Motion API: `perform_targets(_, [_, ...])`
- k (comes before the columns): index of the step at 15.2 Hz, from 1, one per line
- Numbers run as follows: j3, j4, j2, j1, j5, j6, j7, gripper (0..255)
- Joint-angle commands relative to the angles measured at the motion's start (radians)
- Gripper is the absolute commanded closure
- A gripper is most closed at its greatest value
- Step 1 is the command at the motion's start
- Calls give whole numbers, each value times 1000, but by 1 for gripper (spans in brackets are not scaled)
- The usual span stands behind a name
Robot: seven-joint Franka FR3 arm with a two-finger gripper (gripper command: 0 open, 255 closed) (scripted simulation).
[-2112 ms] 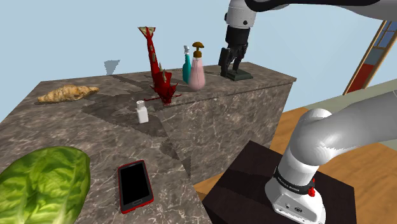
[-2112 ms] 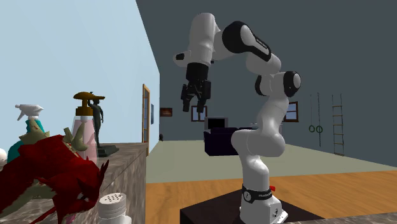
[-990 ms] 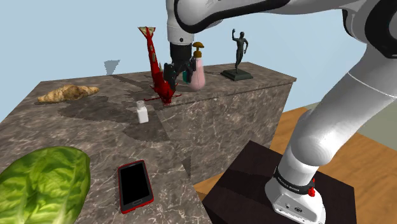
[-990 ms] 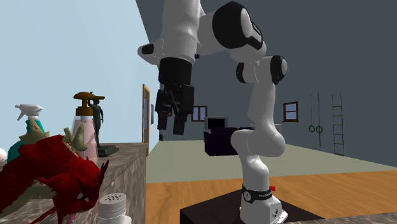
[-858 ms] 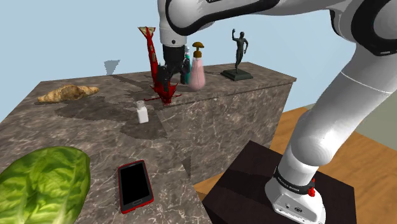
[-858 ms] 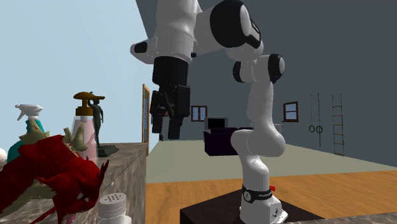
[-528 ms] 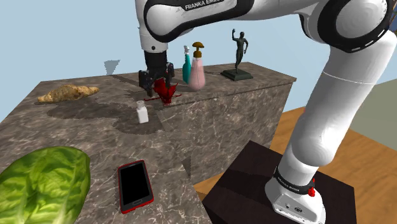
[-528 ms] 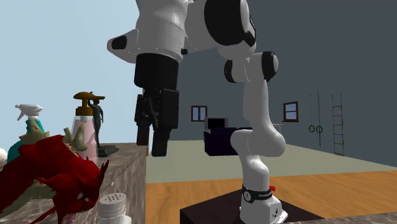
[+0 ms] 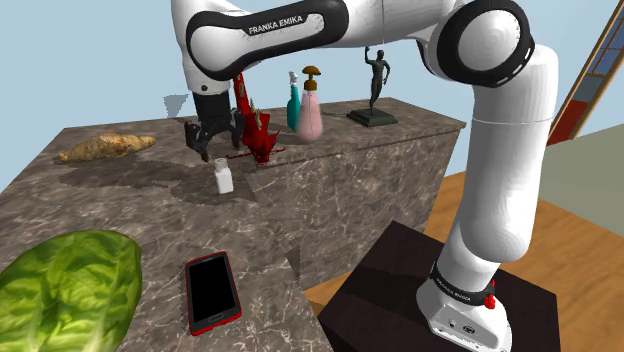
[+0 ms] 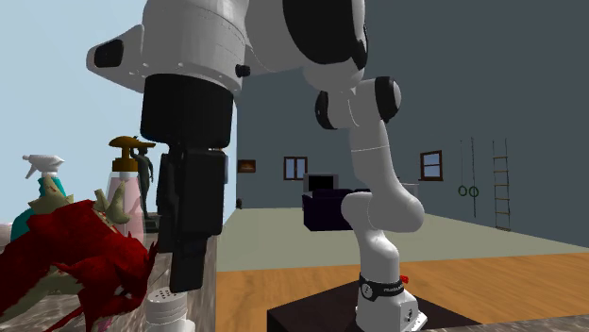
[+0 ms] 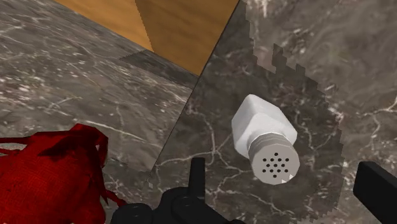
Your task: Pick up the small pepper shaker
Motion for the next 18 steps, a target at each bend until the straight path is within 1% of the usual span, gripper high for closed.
perform_targets(1, [0,-10,12,3,-5,21,7,0])
perform_targets(5, [-2,-63,18,1,-10,80,13,0])
perform_targets(7, [-2,-63,18,1,-10,80,13,0])
perform_targets(8, [-2,-63,18,1,-10,79,13,255])
perform_targets(17, [-2,-63,18,1,-10,80,13,255])
perform_targets(18, [-1,-52,16,1,-8,67,12,255])
